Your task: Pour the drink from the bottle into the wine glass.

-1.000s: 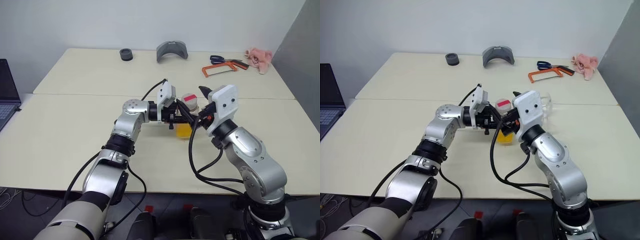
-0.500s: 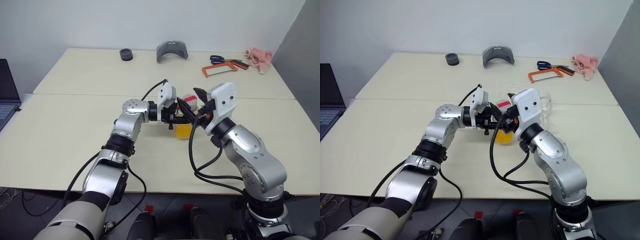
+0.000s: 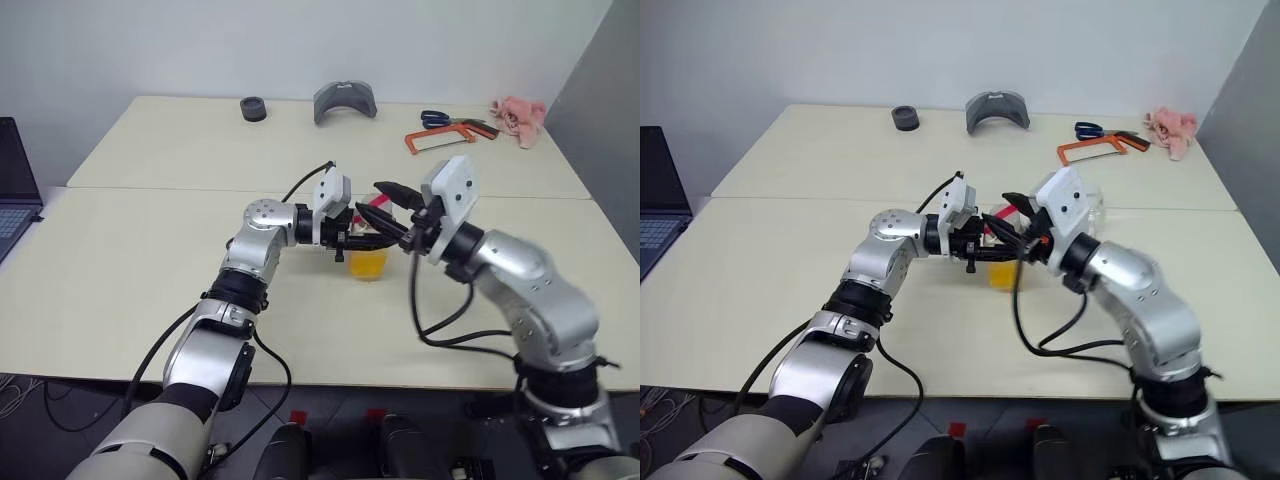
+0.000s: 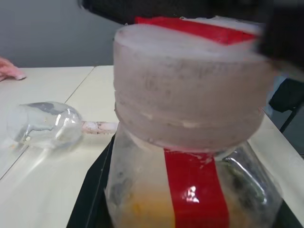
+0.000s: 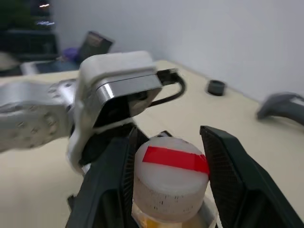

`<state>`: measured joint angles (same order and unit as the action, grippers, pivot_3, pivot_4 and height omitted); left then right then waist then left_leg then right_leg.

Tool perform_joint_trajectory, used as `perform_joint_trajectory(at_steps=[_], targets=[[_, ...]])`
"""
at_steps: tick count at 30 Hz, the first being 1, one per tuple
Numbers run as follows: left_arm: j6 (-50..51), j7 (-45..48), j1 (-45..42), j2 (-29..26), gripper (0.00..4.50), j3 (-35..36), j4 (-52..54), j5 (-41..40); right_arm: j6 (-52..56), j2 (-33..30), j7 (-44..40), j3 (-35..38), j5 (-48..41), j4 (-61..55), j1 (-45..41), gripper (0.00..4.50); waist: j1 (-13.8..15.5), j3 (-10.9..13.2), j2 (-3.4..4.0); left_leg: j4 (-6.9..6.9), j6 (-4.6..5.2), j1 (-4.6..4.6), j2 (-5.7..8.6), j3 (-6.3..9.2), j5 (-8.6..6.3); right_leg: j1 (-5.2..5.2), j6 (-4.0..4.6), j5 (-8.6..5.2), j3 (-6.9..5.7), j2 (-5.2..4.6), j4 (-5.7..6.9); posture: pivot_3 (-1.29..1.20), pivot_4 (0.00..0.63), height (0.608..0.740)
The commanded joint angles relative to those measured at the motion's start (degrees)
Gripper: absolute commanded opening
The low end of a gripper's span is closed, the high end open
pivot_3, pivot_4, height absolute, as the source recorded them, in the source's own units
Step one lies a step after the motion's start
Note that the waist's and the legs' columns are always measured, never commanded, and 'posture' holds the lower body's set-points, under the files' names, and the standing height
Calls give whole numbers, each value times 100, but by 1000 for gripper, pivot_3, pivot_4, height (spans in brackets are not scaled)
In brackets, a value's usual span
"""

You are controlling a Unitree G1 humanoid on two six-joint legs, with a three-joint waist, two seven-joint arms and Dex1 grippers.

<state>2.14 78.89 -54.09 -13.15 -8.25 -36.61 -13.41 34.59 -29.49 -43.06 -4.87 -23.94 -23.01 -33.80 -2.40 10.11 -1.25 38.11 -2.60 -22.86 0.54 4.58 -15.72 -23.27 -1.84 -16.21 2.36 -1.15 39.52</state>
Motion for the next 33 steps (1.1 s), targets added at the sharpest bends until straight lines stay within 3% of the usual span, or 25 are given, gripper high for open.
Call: perform_joint_trajectory(at_steps=[1,4,6,9,13,19,23,27,33], targets=[[133,98,-174,-52,1695,99,428,-205,-754,-659,-2229,-471,-170,822,-499,1790,-3,1,0,-1,0,0,-1,-1,0,2,0,0,-2,0,-1,0,150,740],[151,120,-188,-86,1692,100,460,-212,-662,-792,-2826,-580,-321,1313,-1004,1782,-42,1,0,-4,1,3,-9,1,0,3,0,0,-4,7,-3,0,150,740],[148,83,-194,-84,1688,109,456,-217,-464,-839,-2959,-622,-402,1315,-1065,1308,-83,1,0,-5,1,4,-15,4,0,2,1,0,-5,10,-2,0,150,740],[138,8,-190,-64,1686,142,437,-231,-404,-880,-2730,-535,-266,1256,-972,1380,-74,1,0,-3,0,1,-17,14,0,0,1,0,-6,5,2,0,150,740],[134,-63,-120,-27,1681,165,466,-244,-150,-820,-1918,238,-502,1041,-789,2585,-61,2,0,2,-1,-2,-18,20,0,-2,1,0,3,-14,5,0,150,740],[138,-114,-65,20,1672,198,453,-239,1061,-630,-584,1528,-2182,-870,137,4500,54,2,0,-2,-3,-7,-18,36,1,-2,0,0,-1,-20,-1,0,150,740],[110,-99,-117,7,1671,197,350,-234,1294,-336,497,1721,-2511,-1768,802,4500,48,1,-1,-3,-1,-6,-16,33,0,0,0,0,0,-17,-2,0,150,740],[59,-49,-222,23,1671,183,192,-204,1115,424,2156,999,-1411,-2200,1045,4500,31,1,1,0,-1,1,-12,23,0,0,0,0,7,-4,6,0,150,740],[-4,43,-290,81,1671,139,84,-188,1038,752,2825,585,-781,-2125,916,4500,46,1,1,0,-2,0,-11,22,1,-3,0,-1,6,-1,10,0,150,740]])
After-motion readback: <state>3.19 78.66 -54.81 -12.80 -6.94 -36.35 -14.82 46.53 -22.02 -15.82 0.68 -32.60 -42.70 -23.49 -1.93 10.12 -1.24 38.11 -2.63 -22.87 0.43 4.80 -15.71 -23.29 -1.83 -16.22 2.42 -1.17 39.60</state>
